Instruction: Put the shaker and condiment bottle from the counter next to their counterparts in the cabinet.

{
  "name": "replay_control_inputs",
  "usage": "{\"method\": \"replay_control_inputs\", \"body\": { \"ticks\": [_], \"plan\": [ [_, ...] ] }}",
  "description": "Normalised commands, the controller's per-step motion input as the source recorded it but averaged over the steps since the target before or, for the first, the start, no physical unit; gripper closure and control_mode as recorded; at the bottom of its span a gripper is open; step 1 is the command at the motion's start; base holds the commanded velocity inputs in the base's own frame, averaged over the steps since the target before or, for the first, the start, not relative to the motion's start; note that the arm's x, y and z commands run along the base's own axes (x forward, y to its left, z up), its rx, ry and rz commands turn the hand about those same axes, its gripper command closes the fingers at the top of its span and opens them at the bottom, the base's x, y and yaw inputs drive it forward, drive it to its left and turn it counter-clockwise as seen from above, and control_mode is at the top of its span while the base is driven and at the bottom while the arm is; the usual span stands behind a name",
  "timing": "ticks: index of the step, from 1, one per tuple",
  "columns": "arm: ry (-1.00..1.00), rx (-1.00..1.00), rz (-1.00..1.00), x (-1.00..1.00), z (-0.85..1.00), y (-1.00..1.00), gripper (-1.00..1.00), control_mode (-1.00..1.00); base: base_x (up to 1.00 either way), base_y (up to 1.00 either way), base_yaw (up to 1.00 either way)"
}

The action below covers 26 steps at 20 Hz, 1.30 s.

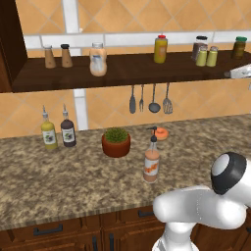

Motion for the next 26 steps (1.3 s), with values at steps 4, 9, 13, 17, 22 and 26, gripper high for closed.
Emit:
{"method": "replay_control_inputs", "body": {
  "ticks": [4,9,13,17,22,26],
  "plan": [
    [-0.01,0.04,0.43,0.0,-0.3,0.81,-1.0,-1.0,0.0,0.0,0.0],
    [-0.02,0.0,0.44,0.0,-0.31,0.83,-1.0,-1.0,0.0,0.0,0.0],
    [-0.05,-0.03,0.22,-0.22,-0.29,0.55,-1.0,-1.0,0.0,0.0,0.0],
    [-0.02,-0.03,0.05,-0.28,-0.58,0.41,-1.0,-1.0,0.0,0.0,0.0],
    [0.0,-0.12,0.07,-0.03,-0.86,0.58,-1.0,-1.0,0.0,0.0,0.0],
    [0.0,-0.12,0.15,0.0,-0.72,0.58,-1.0,-1.0,0.0,0.0,0.0]
  ]
}}
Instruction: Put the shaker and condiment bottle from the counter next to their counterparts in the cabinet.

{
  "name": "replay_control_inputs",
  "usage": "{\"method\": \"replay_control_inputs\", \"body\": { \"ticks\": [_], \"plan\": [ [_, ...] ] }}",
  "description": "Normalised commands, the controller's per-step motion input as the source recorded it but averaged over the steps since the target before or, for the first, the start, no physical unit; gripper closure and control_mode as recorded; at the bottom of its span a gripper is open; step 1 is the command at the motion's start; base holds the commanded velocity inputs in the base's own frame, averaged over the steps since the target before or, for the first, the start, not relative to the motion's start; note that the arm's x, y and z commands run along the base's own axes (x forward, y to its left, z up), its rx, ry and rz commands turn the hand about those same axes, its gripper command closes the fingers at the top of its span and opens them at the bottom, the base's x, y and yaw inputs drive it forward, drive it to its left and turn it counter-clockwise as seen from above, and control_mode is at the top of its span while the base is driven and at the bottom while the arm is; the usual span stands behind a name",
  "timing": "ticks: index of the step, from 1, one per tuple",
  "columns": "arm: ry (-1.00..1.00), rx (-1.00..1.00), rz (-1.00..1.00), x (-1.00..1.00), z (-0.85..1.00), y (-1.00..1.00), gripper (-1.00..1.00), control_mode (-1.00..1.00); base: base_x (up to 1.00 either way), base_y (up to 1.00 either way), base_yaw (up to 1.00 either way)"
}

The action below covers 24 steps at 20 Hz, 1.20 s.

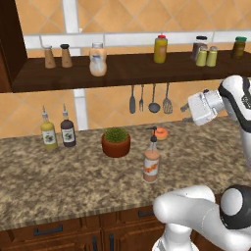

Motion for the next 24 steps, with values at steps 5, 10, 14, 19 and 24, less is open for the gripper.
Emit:
{"method": "replay_control_inputs", "body": {
  "ticks": [5,10,14,19,24],
  "plan": [
    [0.0,-0.02,0.3,0.0,-0.59,0.41,-1.0,-1.0,0.0,0.0,0.0],
    [0.0,-0.03,0.35,0.0,-0.59,0.41,-1.0,-1.0,0.0,0.0,0.0],
    [0.0,-0.04,0.26,0.05,-0.41,0.43,-1.0,-1.0,0.0,0.0,0.0],
    [0.0,-0.02,0.13,0.02,-0.22,0.28,-1.0,-1.0,0.0,0.0,0.0],
    [0.0,0.0,0.0,0.01,-0.13,0.1,-1.0,-1.0,0.0,0.0,0.0]
  ]
}}
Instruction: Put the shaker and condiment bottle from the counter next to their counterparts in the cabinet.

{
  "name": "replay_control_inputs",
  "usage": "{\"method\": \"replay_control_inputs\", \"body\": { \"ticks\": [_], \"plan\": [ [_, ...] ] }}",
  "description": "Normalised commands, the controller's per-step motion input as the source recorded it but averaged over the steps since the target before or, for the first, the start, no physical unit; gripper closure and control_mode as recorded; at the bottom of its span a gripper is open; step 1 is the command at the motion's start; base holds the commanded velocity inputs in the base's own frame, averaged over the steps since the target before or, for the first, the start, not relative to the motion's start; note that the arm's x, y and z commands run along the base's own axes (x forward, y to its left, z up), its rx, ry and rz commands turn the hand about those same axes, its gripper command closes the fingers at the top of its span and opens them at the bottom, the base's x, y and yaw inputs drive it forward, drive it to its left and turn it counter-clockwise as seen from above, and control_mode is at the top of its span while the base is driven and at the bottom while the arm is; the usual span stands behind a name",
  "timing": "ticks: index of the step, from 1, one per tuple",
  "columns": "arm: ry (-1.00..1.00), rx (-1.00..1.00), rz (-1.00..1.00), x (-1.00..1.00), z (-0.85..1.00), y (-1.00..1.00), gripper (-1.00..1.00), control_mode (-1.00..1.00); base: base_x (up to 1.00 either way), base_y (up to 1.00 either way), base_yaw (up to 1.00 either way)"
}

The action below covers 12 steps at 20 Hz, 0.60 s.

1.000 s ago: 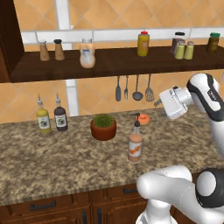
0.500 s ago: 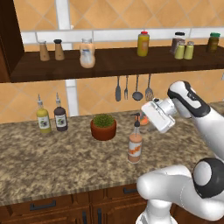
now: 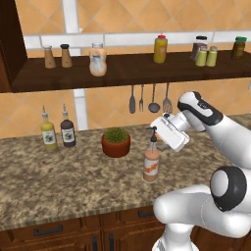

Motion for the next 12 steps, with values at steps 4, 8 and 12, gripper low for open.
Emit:
{"method": "replay_control_inputs", "body": {
  "ticks": [4,8,12],
  "plan": [
    [-0.03,0.0,-0.04,0.0,-0.04,0.0,-1.0,-1.0,0.0,0.0,0.0],
    [-0.01,0.01,-0.07,0.05,-0.01,0.0,-1.0,-1.0,0.0,0.0,0.0],
    [0.0,0.05,-0.11,0.22,0.0,0.0,-1.0,-1.0,0.0,0.0,0.0]
  ]
}}
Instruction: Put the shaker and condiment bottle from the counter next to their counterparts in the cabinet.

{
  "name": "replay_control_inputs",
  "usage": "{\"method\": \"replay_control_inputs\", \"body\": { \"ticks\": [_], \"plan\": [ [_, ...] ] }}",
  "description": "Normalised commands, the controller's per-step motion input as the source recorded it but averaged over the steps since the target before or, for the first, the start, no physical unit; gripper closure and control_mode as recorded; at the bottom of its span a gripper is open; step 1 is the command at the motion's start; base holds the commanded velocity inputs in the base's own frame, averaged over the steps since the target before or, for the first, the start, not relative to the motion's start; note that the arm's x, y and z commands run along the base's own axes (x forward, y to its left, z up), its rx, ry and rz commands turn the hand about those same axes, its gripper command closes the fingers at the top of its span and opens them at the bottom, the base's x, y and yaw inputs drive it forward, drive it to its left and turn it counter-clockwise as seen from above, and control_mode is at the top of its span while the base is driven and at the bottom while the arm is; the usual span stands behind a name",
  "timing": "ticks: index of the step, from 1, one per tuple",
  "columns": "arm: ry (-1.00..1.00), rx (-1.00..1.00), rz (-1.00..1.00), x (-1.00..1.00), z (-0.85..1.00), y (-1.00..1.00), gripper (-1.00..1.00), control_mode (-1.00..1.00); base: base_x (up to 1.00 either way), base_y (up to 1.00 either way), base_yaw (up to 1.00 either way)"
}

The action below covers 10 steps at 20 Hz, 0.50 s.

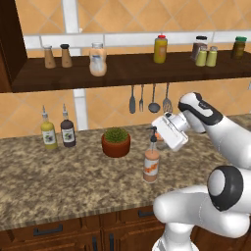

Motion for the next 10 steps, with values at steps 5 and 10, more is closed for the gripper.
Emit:
{"method": "replay_control_inputs", "body": {
  "ticks": [5,10],
  "plan": [
    [0.02,0.04,-0.06,0.23,0.0,0.02,-1.0,-1.0,0.0,0.0,0.0],
    [0.03,0.0,0.0,0.03,0.0,0.14,-1.0,-1.0,0.0,0.0,0.0]
  ]
}}
